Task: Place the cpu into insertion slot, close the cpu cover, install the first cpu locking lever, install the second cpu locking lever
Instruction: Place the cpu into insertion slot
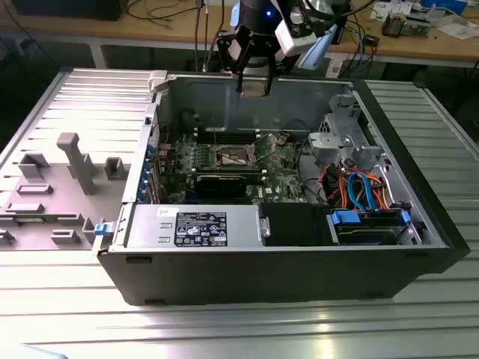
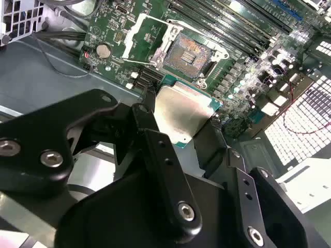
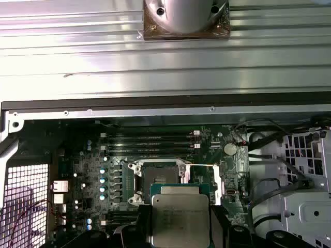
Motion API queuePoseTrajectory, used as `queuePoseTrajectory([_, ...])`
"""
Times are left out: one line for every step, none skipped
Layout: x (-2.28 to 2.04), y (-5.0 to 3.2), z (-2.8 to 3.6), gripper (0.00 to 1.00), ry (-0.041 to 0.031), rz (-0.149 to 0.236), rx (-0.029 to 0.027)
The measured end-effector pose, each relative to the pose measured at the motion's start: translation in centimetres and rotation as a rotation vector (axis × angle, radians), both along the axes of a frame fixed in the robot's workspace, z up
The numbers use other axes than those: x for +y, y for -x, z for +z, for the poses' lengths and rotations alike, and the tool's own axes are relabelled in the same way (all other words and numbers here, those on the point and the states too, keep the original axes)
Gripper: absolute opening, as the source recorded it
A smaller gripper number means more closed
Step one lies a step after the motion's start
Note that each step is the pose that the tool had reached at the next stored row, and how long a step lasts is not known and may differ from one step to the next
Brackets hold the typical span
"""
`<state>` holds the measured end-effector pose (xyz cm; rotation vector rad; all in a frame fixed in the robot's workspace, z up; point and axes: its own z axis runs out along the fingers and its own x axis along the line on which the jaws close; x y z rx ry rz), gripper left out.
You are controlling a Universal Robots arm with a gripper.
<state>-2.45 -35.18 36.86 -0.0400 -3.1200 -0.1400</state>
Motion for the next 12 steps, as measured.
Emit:
queuePoseTrajectory([0.00, 0.00, 0.00, 0.54, 0.0000, 0.000, 0.0000])
queuePoseTrajectory([0.00, 0.00, 0.00, 0.54, 0.0000, 0.000, 0.0000])
queuePoseTrajectory([0.00, 0.00, 0.00, 0.54, 0.0000, 0.000, -0.0001])
queuePoseTrajectory([0.00, 0.00, 0.00, 0.54, -0.0001, 0.000, 0.0000])
queuePoseTrajectory([0.00, 0.00, 0.00, 0.54, 0.0000, 0.000, 0.0000])
queuePoseTrajectory([0.00, 0.00, 0.00, 0.54, 0.0000, 0.000, 0.0000])
queuePoseTrajectory([0.00, 0.00, 0.00, 0.54, 0.0000, 0.000, -0.0001])
queuePoseTrajectory([0.00, 0.00, 0.00, 0.54, 0.0000, 0.000, 0.0000])
queuePoseTrajectory([0.00, 0.00, 0.00, 0.54, 0.0000, 0.000, 0.0000])
queuePoseTrajectory([0.00, 0.00, 0.00, 0.54, 0.0000, 0.000, 0.0000])
queuePoseTrajectory([0.00, 0.00, 0.00, 0.54, 0.0000, 0.000, -0.0001])
queuePoseTrajectory([0.00, 0.00, 0.00, 0.54, 0.0000, 0.000, 0.0000])
